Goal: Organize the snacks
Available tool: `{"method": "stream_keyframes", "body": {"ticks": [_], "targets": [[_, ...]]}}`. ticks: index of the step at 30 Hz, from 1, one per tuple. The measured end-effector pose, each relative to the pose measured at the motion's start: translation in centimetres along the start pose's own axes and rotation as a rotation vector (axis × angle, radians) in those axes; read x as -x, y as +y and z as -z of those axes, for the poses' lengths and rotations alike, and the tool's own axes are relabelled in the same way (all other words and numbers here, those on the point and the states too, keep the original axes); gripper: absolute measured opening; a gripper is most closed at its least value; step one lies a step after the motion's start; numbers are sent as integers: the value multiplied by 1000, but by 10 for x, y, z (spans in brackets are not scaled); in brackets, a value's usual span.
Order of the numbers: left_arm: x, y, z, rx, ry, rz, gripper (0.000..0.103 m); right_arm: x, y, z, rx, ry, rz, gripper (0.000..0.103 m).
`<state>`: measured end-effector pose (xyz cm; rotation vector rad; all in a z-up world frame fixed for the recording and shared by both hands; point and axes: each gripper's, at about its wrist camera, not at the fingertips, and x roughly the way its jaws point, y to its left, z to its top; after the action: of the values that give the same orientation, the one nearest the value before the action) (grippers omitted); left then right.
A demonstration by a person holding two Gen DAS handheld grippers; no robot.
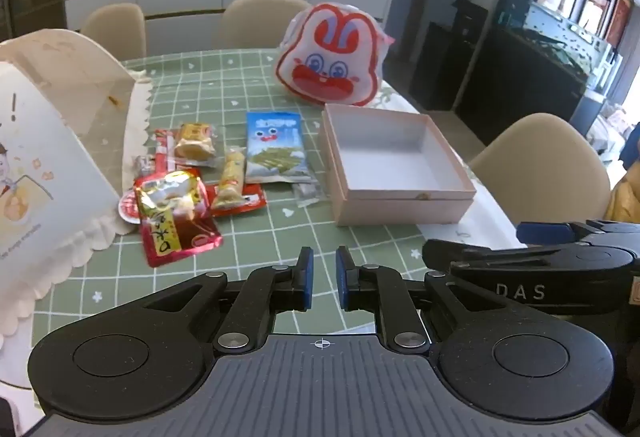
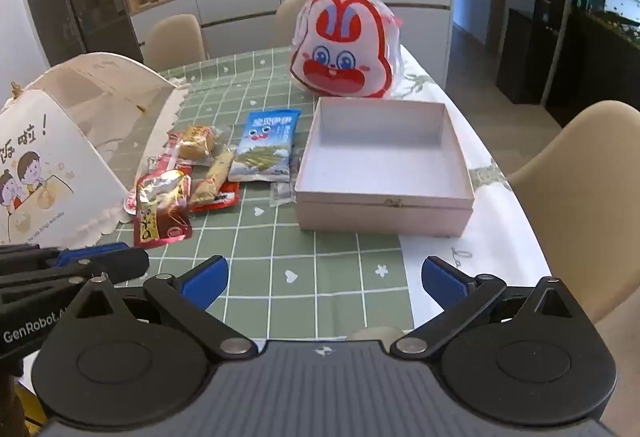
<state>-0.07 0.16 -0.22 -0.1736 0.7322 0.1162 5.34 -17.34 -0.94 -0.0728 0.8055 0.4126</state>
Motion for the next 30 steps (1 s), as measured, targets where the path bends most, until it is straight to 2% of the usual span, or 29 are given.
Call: {"method": "stream_keyframes", "body": {"ticks": [2, 3, 5, 8, 30], "targets": [[-2, -4, 4, -4, 0, -25, 16, 1, -1, 2, 6, -13, -7, 103], [-6, -18, 9, -44, 13, -39, 16, 2, -1, 3, 7, -19, -11, 103], [-6, -9, 5, -22, 49, 9, 16, 4, -6, 15, -6, -32, -16, 103], [-9, -8, -3, -12, 81, 20, 16, -5, 1, 6, -13, 46, 5, 103], [-8, -9, 2, 3, 99, 17, 16, -5, -6, 12, -32, 73, 7, 103]]}}
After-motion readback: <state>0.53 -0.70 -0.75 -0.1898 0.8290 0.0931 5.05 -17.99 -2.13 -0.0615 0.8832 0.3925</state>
